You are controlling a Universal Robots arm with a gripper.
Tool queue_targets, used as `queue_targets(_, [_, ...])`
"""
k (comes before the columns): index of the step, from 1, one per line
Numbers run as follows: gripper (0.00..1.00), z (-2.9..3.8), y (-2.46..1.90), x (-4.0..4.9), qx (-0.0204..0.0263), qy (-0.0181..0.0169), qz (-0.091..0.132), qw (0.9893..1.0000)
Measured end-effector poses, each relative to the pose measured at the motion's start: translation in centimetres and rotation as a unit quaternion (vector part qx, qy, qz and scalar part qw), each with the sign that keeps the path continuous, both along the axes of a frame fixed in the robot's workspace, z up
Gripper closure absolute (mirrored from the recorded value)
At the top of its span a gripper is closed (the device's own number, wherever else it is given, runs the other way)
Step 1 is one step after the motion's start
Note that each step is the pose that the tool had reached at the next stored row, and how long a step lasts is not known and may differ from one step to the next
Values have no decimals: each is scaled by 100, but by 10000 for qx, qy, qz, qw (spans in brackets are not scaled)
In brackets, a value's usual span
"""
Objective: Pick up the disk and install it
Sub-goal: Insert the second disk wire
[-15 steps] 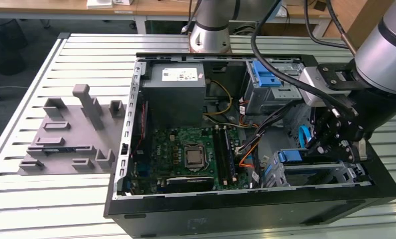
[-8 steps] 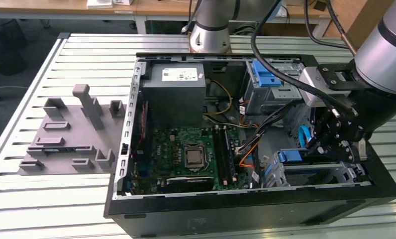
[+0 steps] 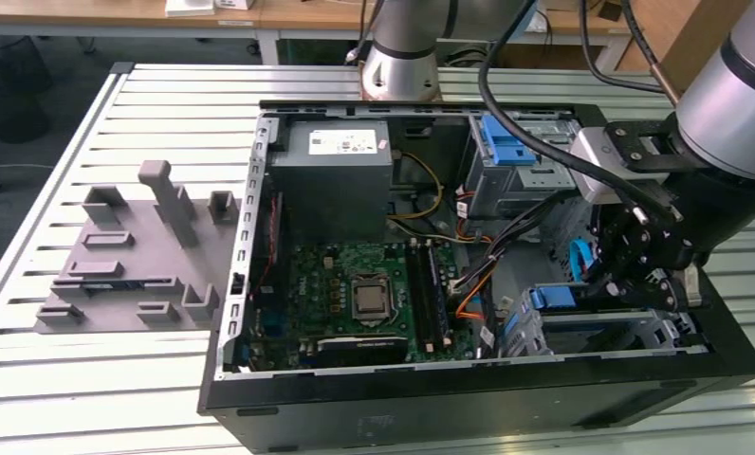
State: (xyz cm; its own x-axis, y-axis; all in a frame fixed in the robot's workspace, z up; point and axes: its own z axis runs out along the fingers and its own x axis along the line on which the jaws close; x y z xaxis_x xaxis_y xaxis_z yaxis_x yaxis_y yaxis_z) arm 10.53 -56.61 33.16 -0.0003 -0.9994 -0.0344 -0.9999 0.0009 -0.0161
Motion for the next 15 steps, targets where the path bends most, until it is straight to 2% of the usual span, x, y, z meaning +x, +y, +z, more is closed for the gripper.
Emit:
queue_targets(1, [76, 2, 0, 0, 5, 0, 0, 10000])
queue_targets(2, [70, 5, 0, 0, 9, 0, 0, 10000])
queue_targets(3, [70, 11, 0, 0, 10, 0, 0, 10000])
queue_targets(4, [64, 20, 0, 0, 11, 0, 0, 10000])
queue_targets(15, [64, 179, 0, 0, 13, 0, 0, 10000])
